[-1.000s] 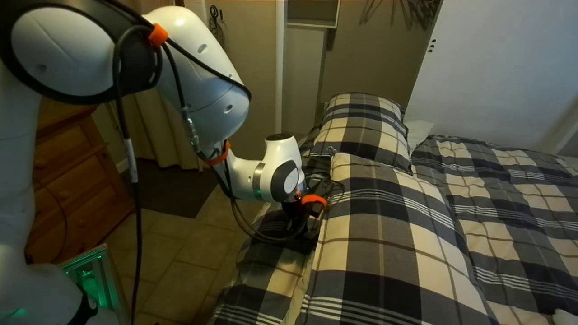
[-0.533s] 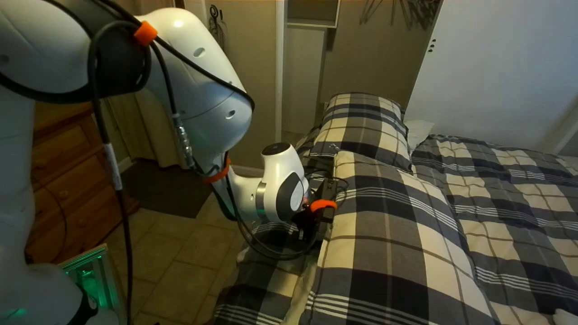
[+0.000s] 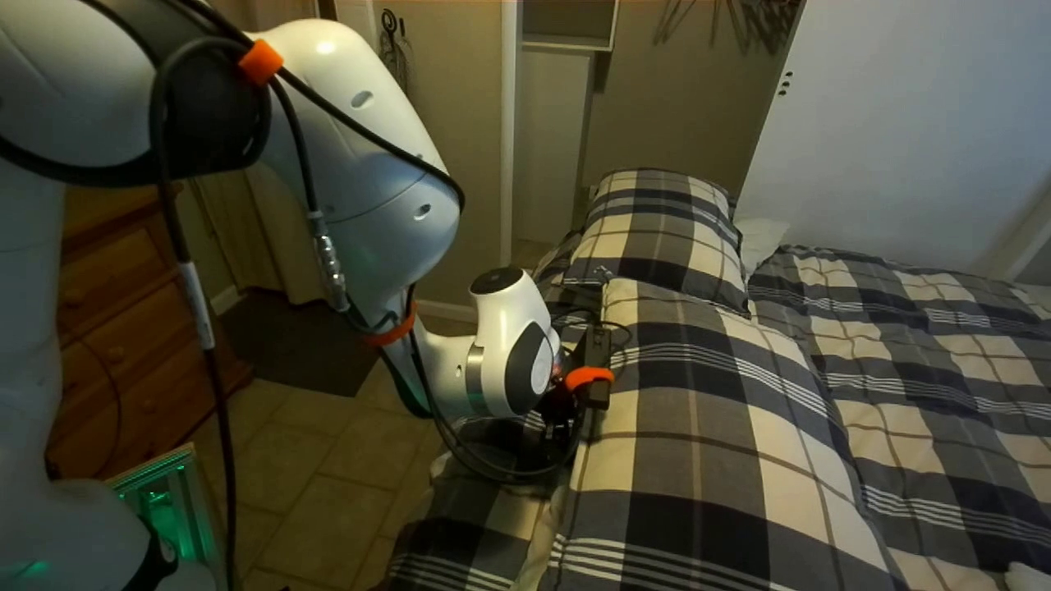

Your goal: Push the remote control under the pillow

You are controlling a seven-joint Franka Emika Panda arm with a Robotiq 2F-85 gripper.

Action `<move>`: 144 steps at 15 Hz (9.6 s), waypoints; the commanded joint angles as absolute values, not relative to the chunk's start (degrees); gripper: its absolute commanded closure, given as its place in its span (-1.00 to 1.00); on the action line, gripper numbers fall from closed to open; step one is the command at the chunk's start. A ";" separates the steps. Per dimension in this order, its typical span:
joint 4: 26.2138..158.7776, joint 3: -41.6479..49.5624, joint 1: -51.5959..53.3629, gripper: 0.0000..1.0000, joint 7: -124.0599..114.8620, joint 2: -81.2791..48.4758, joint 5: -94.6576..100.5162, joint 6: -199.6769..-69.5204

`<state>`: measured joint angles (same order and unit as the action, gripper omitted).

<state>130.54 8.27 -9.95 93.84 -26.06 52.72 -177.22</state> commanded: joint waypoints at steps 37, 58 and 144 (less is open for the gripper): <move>126.76 17.13 2.97 -0.32 80.68 -38.82 54.18 -180.34; 127.51 -5.64 -17.18 0.42 99.10 -29.65 39.77 -167.02; 105.10 -4.12 -7.65 -1.00 48.52 -27.73 6.83 -125.16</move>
